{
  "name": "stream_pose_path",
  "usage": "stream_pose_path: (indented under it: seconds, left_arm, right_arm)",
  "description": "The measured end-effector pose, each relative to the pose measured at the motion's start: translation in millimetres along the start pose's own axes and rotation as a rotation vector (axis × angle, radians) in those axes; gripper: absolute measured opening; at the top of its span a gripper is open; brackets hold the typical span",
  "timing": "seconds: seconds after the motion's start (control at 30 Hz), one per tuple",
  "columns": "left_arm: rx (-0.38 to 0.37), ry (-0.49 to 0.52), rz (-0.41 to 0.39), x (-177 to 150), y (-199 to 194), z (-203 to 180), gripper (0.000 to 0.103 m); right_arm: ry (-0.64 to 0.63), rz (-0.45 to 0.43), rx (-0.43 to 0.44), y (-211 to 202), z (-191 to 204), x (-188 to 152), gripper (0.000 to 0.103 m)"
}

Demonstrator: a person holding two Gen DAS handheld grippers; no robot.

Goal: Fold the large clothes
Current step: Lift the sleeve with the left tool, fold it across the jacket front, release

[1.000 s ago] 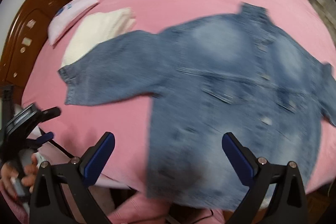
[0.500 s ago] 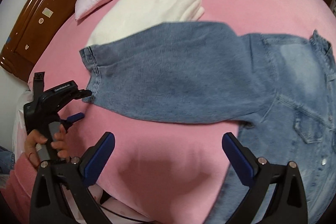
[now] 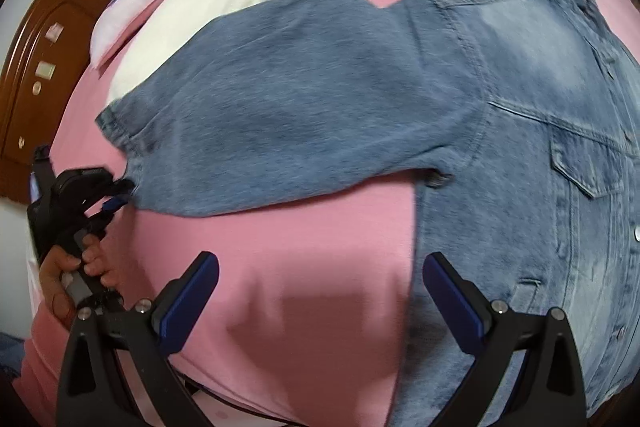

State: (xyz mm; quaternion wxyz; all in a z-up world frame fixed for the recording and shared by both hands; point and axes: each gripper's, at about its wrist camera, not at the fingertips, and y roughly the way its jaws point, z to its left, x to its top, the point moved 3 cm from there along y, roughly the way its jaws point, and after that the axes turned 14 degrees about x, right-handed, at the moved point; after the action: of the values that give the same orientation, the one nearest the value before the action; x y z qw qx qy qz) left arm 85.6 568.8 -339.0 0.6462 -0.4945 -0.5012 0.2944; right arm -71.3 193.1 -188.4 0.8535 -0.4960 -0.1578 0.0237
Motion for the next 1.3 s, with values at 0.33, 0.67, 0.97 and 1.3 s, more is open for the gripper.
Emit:
stream_pose_path:
  seconds: [0.33,0.67,0.97,1.3]
  left_arm:
    - [-0.064,0.159,-0.208,-43.0,-121.8,-93.1,0.007]
    - [-0.307,0.324,-0.379,-148.4,-262.6,-206.2,0.006]
    - [-0.442,0.536,-0.349,-290.8,-316.3,-313.7,0.006]
    - [-0.413,0.826,-0.072,-419.8,-268.8,-366.5,0.009]
  right_arm:
    - [0.113,-0.107,0.047,-38.0,-53.9,-9.8,0.102]
    - [0.180,-0.197,0.049,-119.7,-154.9,-13.7,0.102]
    - [0.202,-0.351,-0.043,-214.7,-268.6,10.6,0.102]
    - [0.323,-0.375,-0.125,-252.6,-366.5,-4.0,0.102]
